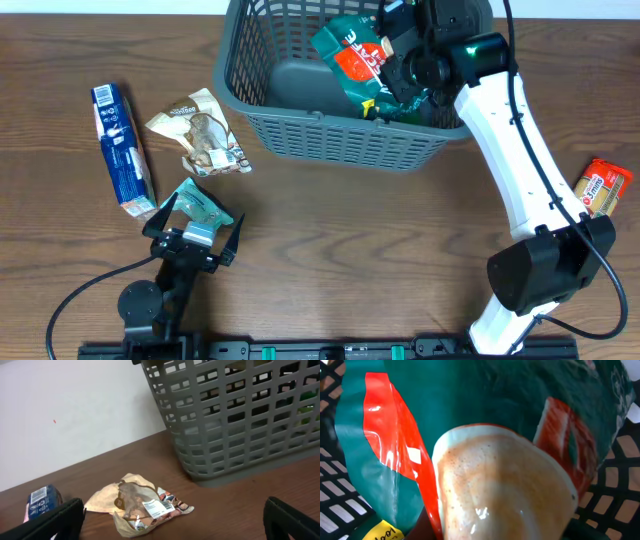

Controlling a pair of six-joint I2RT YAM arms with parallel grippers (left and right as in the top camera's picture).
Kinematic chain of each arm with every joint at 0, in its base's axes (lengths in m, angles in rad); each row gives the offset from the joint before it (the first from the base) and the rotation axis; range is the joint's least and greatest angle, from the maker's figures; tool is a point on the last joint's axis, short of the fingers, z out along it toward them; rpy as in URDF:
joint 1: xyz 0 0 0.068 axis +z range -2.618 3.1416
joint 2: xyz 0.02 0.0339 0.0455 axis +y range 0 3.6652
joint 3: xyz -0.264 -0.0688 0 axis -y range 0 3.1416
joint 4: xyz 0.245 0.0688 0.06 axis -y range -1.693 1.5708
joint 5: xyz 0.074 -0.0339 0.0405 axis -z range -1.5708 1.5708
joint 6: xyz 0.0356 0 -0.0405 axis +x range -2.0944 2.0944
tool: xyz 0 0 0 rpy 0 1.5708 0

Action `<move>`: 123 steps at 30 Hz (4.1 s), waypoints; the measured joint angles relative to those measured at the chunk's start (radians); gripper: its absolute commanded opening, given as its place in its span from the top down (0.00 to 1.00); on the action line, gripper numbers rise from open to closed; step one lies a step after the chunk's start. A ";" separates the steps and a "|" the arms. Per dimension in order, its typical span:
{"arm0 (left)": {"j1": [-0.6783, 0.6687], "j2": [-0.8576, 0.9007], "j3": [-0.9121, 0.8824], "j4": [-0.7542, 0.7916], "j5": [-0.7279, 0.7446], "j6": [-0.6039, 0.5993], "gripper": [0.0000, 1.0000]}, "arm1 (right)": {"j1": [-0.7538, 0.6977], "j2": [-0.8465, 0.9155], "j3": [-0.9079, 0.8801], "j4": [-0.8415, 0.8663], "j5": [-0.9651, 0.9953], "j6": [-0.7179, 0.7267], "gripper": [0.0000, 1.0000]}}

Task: Pack container
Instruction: 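Lift the Nescafé pouch and carry it into the grey basket, then lower the pouch into the basket and open the right gripper, then move the right gripper right over the spaghetti package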

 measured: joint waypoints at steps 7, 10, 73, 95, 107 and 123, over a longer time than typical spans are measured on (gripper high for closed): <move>0.000 0.000 0.000 0.000 0.000 0.000 0.02 | 0.000 0.002 0.000 -0.027 -0.069 -0.068 0.99; 0.000 0.000 0.000 0.000 0.000 0.000 0.01 | 0.004 0.002 0.000 -0.046 -0.113 -0.091 0.99; 0.000 0.000 0.000 0.000 0.000 0.000 0.01 | -0.182 -0.143 0.246 -0.469 0.446 0.514 0.01; 0.000 0.000 0.000 0.000 0.000 0.000 0.01 | -0.808 -0.150 -0.035 -0.563 0.402 0.782 0.01; 0.000 0.000 0.000 0.000 0.000 0.000 0.01 | -0.882 -0.148 -0.500 -0.216 0.268 0.615 0.01; 0.000 0.000 0.000 0.000 0.000 0.000 0.01 | -0.923 -0.144 -0.731 0.022 0.159 0.491 0.01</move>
